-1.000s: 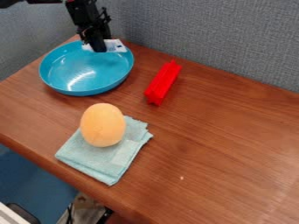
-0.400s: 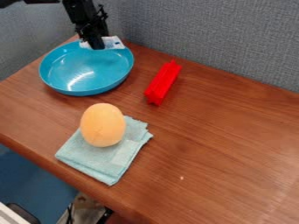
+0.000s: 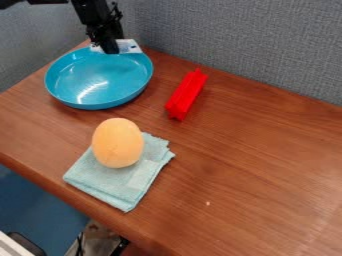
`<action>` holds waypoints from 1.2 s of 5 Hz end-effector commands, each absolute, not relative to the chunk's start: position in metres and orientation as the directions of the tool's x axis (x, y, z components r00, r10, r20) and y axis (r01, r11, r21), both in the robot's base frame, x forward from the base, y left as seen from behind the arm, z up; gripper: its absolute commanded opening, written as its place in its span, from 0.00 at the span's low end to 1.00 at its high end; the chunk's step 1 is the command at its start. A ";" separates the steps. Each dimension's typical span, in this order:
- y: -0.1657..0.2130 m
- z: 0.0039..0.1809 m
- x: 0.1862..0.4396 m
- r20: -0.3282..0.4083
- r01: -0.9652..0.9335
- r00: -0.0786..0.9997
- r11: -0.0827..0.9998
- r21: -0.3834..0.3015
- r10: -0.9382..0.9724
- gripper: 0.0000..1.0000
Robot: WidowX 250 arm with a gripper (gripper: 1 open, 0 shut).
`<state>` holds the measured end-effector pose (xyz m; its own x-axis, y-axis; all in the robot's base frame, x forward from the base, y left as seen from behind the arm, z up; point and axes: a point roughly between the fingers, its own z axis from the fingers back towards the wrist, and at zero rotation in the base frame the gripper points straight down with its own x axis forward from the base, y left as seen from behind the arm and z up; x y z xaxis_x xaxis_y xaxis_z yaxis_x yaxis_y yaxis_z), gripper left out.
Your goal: Put the toothpaste on the blue plate
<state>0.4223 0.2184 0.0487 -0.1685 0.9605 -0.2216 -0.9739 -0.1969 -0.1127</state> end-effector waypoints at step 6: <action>0.231 0.052 0.413 -0.151 -0.969 -0.189 -0.210 -0.131 0.970 0.00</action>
